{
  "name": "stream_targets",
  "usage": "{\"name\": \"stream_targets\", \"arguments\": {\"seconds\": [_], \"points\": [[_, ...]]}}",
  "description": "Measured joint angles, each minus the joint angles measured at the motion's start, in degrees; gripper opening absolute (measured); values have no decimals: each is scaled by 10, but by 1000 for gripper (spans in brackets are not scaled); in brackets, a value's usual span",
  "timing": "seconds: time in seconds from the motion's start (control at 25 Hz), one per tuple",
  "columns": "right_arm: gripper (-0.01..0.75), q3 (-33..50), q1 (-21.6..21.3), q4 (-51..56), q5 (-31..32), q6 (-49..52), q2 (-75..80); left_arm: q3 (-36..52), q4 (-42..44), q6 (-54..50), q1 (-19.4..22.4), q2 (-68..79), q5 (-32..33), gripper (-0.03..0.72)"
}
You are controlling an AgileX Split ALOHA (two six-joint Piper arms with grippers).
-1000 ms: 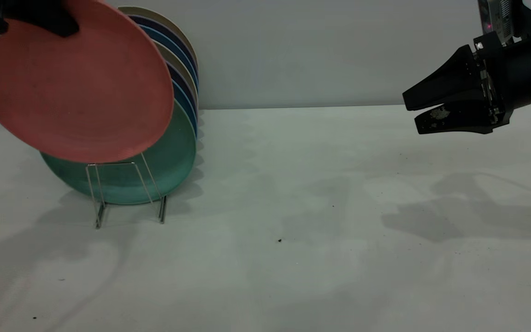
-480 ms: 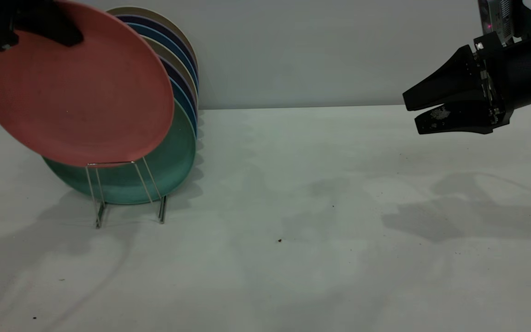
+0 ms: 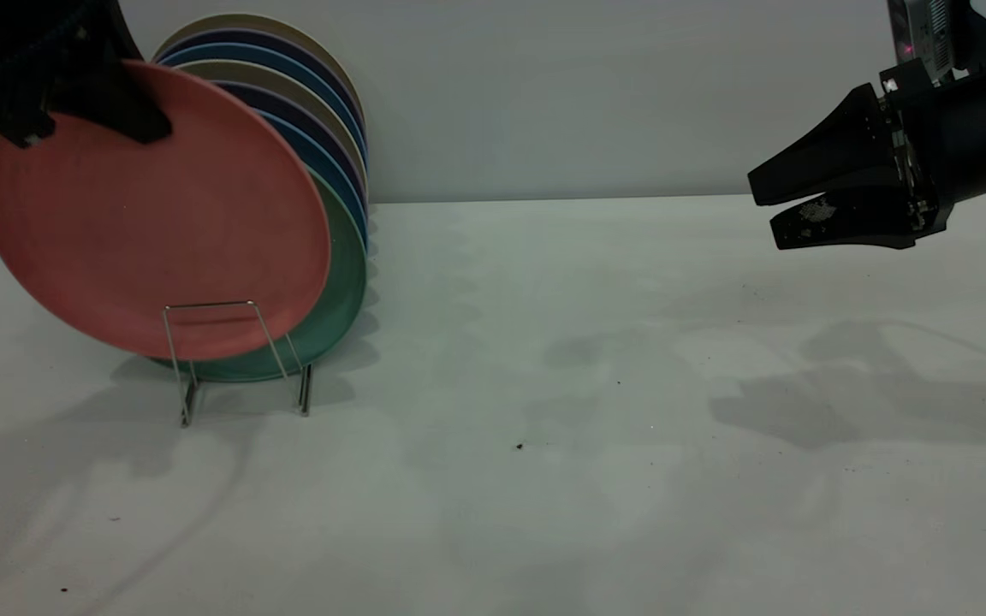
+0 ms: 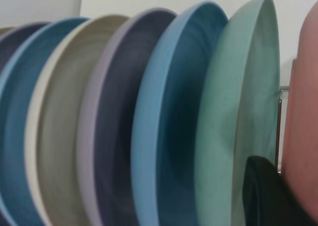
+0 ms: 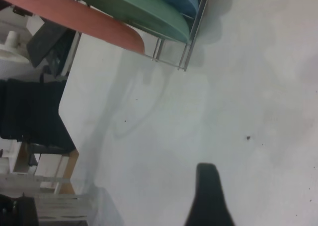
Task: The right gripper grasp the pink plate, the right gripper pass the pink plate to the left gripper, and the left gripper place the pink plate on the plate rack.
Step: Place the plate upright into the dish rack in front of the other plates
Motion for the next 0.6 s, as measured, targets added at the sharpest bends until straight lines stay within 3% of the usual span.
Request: {"name": "stream_targets", "arguments": {"seconds": [0.44,0.6], "points": [[580,0,0,0,0,0,0,0,0,0,0,33,-18,125],[580,0,0,0,0,0,0,0,0,-2,0,35,-11,225]]}}
